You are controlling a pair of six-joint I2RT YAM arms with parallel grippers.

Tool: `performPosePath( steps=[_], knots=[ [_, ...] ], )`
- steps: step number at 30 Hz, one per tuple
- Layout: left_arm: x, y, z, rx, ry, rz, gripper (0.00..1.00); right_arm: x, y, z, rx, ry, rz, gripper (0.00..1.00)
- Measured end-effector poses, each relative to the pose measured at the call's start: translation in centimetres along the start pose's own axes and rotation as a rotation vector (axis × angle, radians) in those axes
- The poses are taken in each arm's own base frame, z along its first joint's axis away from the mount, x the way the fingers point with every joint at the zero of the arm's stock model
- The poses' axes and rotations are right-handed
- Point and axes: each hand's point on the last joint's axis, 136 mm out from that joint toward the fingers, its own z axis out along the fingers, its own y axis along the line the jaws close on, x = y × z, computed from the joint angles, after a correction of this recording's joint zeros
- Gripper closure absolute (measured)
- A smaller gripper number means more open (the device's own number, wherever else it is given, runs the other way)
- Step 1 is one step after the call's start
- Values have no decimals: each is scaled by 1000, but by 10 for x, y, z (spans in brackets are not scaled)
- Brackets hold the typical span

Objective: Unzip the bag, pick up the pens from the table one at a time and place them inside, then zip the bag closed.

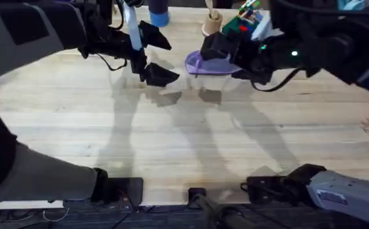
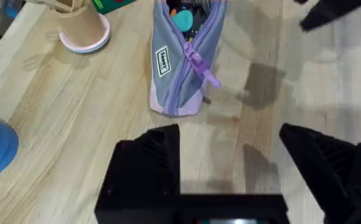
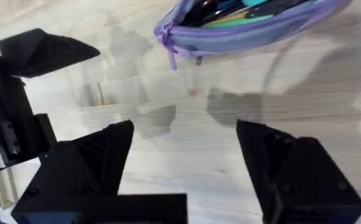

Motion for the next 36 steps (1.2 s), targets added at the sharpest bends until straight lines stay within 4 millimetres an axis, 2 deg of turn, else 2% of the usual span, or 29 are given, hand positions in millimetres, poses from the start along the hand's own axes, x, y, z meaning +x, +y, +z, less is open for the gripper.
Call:
performPosePath(
  steps=[6,11,25,29,36],
  knots=[
    [0,0,0,0,0,0,7,12,19,16,-28,28,-36,6],
    [0,0,0,0,0,0,8,12,30,21,-57,16,-52,6],
    [0,0,0,0,0,0,8,5,25,21,-28,-23,-49,6],
    [0,0,0,0,0,0,8,-4,30,22,-44,-65,-48,6],
    [0,0,0,0,0,0,8,-9,33,44,-42,-73,7,6]
  ],
)
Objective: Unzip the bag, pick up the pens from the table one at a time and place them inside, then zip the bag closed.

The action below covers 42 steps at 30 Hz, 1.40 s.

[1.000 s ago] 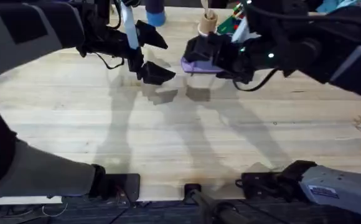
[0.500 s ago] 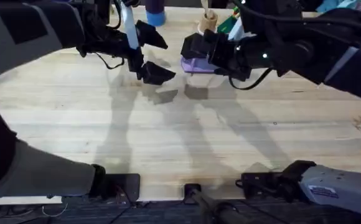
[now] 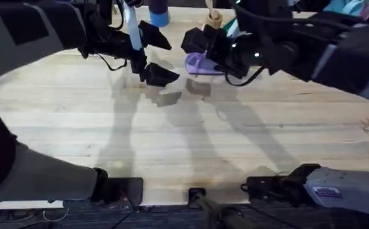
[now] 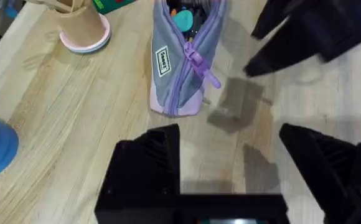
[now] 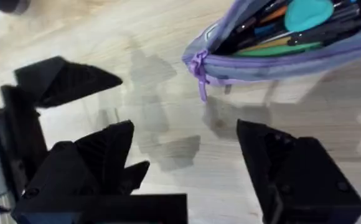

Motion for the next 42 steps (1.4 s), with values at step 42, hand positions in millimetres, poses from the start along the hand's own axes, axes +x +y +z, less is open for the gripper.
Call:
performPosePath(
  steps=[42],
  knots=[
    [0,0,0,0,0,0,7,-17,-7,66,42,-101,73,403]
  ],
)
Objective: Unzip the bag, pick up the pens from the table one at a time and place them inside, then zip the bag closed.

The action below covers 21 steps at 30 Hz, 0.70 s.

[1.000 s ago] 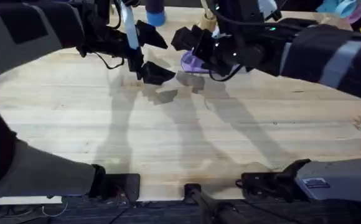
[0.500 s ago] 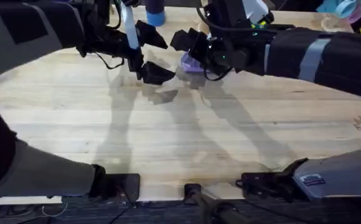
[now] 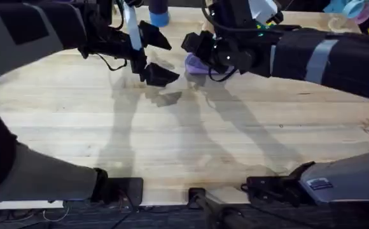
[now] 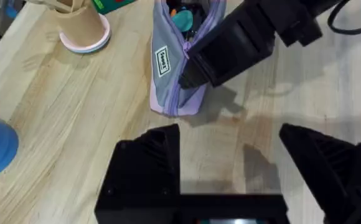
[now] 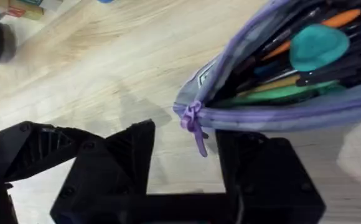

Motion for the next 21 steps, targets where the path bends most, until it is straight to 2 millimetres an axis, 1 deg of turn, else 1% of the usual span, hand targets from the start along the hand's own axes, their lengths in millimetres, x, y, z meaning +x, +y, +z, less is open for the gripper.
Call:
performPosePath(
  steps=[6,13,14,16,17,21],
  knots=[
    [0,0,0,0,0,0,7,0,0,0,0,0,1,552],
    [0,0,0,0,0,0,7,0,-1,0,2,1,0,680],
    [0,0,0,0,0,0,7,0,-1,0,3,1,0,732],
    [0,0,0,0,0,0,7,0,-1,0,4,2,1,890],
    [0,0,0,0,0,0,7,0,-1,0,4,2,0,948],
    [0,0,0,0,0,0,7,0,-1,0,3,1,0,969]
  ],
)
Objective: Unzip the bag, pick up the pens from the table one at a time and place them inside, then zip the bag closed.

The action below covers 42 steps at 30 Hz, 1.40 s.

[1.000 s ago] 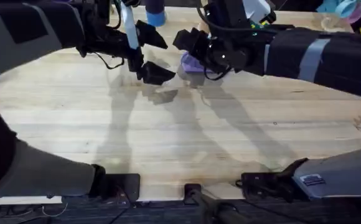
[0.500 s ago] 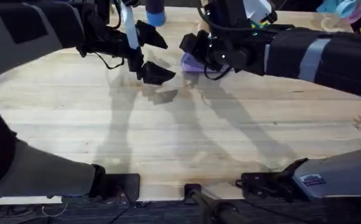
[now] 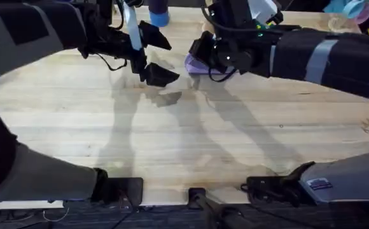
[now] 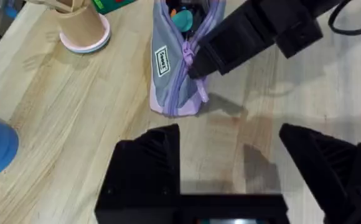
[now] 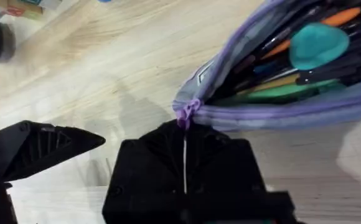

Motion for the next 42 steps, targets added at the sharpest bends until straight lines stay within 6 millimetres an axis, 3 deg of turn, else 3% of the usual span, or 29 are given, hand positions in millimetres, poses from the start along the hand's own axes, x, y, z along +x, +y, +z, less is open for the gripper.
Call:
performPosePath(
  steps=[16,26,42],
  knots=[
    [0,0,0,0,0,0,8,-1,1,-1,-6,-3,2,971],
    [0,0,0,0,0,0,8,-26,26,-36,-107,-85,47,971],
    [0,0,0,0,0,0,8,-25,24,-36,-103,-80,61,971]
  ],
)
